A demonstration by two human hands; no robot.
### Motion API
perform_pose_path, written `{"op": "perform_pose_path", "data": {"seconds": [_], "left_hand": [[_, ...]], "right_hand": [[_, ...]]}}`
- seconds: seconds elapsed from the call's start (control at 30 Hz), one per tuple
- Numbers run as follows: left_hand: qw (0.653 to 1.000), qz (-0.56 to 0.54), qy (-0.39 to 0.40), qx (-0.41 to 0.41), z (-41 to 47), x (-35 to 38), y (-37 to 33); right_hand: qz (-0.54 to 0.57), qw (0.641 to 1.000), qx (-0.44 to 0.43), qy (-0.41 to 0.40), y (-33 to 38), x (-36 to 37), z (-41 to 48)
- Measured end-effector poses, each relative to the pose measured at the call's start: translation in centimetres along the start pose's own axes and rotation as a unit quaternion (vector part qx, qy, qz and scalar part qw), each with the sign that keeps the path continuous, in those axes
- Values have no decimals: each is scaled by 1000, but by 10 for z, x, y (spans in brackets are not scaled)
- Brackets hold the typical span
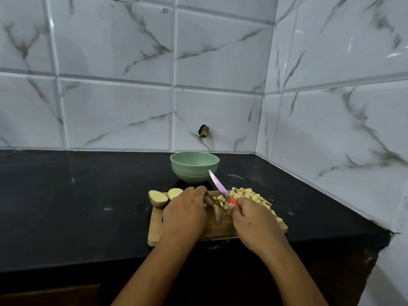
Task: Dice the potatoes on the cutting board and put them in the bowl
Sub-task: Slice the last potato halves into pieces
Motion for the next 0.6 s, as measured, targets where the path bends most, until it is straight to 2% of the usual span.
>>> {"op": "perform_pose_path", "data": {"seconds": [0.27, 0.43, 0.53, 0.6], "left_hand": [[999, -6, 21, 34, -4, 1, 1], [986, -117, 73, 94, -9, -2, 6], [981, -128, 96, 105, -14, -2, 8], [985, -128, 78, 91, -15, -2, 10]], "right_hand": [[65, 998, -11, 1, 1, -2, -8], [110, 993, -5, 50, -1, -3, -19], [105, 993, -4, 60, 0, -1, -29], [75, 996, -8, 49, 3, -3, -36]]}}
Point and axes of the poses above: each hand's wrist, its own z-axis towards the middle knuckle, its own x-axis out of the palm, y = z × x, the point moved 4 cm from there along z, towards the middle knuckle, and after that the axes turned 12 degrees about y, right-handed, at the moved point
